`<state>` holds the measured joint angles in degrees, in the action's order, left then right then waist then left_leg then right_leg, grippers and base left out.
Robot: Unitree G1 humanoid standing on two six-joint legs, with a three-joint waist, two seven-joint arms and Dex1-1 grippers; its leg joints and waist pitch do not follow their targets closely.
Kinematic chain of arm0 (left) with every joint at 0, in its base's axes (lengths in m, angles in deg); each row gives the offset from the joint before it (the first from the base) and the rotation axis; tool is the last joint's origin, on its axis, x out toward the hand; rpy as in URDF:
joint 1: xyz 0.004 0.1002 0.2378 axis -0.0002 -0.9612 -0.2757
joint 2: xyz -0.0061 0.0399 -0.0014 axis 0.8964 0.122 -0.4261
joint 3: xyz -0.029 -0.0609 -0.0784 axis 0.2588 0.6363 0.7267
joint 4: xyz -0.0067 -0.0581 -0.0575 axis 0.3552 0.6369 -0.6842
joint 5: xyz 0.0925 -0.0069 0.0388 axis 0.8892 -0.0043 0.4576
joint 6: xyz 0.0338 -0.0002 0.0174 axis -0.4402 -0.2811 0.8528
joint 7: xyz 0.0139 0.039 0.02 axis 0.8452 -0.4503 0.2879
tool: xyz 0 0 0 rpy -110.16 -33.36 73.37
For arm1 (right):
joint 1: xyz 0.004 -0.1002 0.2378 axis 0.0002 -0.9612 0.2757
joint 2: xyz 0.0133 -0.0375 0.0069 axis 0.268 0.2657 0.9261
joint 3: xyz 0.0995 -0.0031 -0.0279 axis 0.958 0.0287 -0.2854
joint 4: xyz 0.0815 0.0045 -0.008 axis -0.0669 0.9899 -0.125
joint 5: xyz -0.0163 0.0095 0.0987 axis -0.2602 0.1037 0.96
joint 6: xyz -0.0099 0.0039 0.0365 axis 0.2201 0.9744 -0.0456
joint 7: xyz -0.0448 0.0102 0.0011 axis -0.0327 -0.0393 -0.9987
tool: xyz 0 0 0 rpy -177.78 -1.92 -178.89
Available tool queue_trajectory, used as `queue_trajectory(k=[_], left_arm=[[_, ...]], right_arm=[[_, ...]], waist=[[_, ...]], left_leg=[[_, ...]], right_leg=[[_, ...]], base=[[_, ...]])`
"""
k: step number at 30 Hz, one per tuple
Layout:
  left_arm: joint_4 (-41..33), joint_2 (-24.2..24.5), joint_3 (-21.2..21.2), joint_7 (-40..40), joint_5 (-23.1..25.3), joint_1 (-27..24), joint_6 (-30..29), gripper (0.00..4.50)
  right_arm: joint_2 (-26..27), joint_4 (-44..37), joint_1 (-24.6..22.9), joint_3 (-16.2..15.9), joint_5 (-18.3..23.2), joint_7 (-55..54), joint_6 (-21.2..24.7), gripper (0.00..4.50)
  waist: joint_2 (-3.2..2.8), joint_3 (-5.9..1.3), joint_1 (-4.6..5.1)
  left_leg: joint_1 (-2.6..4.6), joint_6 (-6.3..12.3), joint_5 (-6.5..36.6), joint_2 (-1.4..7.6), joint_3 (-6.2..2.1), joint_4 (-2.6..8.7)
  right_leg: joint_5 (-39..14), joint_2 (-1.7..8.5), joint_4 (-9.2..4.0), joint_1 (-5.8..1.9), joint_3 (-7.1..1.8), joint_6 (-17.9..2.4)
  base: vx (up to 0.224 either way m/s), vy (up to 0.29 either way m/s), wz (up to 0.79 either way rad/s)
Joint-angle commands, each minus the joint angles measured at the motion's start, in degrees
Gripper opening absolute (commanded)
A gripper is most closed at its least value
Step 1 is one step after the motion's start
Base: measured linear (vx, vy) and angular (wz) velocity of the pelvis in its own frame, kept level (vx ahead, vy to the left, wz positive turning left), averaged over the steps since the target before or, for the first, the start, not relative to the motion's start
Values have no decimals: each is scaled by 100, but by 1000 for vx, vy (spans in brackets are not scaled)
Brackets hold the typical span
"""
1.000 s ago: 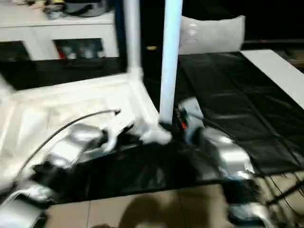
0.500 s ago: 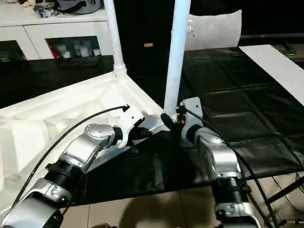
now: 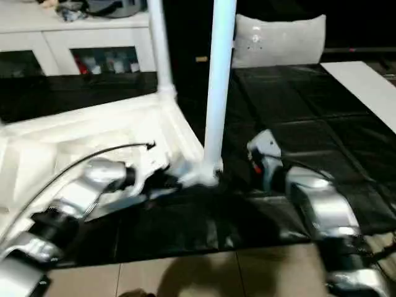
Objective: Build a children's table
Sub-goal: Rotate leg to tighten
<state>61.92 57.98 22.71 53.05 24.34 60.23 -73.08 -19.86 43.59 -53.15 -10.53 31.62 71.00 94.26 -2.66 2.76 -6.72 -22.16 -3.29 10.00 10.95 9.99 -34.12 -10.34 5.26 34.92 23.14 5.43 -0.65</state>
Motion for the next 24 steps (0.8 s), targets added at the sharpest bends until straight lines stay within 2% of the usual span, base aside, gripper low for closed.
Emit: queue_trajectory(k=[1,2,3,5,6,8,11,12,14,15,17,19,23,24], left_arm=[[-282,54,-245,525,-3,37,298,0],[-282,103,-297,639,13,34,353,0],[-284,150,-354,749,32,34,417,0],[-306,203,-424,910,28,24,471,0],[-340,225,-452,1000,3,9,487,0],[-368,235,-457,1054,-25,-4,486,0],[-353,264,-455,1177,-69,-3,558,0],[-342,264,-449,1194,-67,-1,576,0],[-315,260,-440,1203,-65,3,600,0],[-301,257,-432,1205,-69,2,608,0],[-301,257,-429,1204,-71,0,605,0],[-311,262,-417,1211,-84,-10,593,0],[-302,272,-409,1204,-79,-22,602,0],[-309,268,-384,1180,-91,-32,585,0]], right_arm=[[-37,-123,6,-112,174,362,13,418],[-62,-105,22,-137,217,508,42,410],[-92,-100,31,-175,255,662,64,410],[-127,-107,35,-234,306,860,100,391],[-142,-130,29,-265,349,966,138,366],[-158,-158,24,-302,390,1047,203,365],[-229,-213,2,-402,466,1254,299,341],[-231,-213,-2,-411,478,1295,336,320],[-243,-229,-16,-455,489,1366,410,319],[-258,-261,-35,-497,509,1443,477,305],[-261,-272,-43,-507,510,1459,489,278],[-266,-271,-47,-518,533,1464,512,279],[-266,-275,-50,-536,553,1462,536,237],[-243,-323,-64,-535,567,1469,595,234]], waist=[[57,-404,-12],[71,-391,-49],[61,-393,-82],[64,-389,-103],[64,-393,-128],[64,-393,-150],[83,-382,-157],[86,-382,-157],[92,-386,-155],[92,-393,-159],[90,-398,-159],[88,-405,-161],[93,-395,-164],[126,-394,-161]], left_leg=[[101,441,1020,238,-52,354],[110,409,1109,246,-47,364],[124,370,1180,255,-57,369],[119,332,1218,261,-59,377],[139,306,1259,273,-56,381],[134,273,1260,276,-60,385],[116,250,1297,256,-61,387],[111,241,1295,249,-62,386],[108,232,1253,247,-63,381],[110,249,1202,250,-64,377],[106,257,1150,253,-65,376],[107,267,1091,251,-61,368],[96,273,1128,245,-61,372],[102,264,1142,247,-56,372]], right_leg=[[-1054,354,-421,-312,-287,-1164],[-1214,361,-434,-298,-286,-1196],[-1336,368,-437,-291,-284,-1175],[-1392,369,-435,-289,-289,-1152],[-1400,375,-432,-281,-297,-1156],[-1364,380,-425,-281,-301,-1164],[-1502,390,-443,-296,-299,-1100],[-1598,392,-450,-299,-296,-1061],[-1658,394,-458,-296,-296,-1019],[-1623,387,-455,-293,-293,-1012],[-1547,383,-442,-294,-291,-1025],[-1402,378,-430,-291,-293,-1074],[-1476,381,-434,-297,-287,-1072],[-1571,386,-447,-295,-289,-1037]], base=[[0,0,0],[0,0,0],[0,0,0],[0,0,0],[0,0,0],[0,0,0],[0,0,0],[0,0,0],[0,0,0],[0,0,0],[0,0,0],[0,0,0],[0,0,0],[0,0,0]])
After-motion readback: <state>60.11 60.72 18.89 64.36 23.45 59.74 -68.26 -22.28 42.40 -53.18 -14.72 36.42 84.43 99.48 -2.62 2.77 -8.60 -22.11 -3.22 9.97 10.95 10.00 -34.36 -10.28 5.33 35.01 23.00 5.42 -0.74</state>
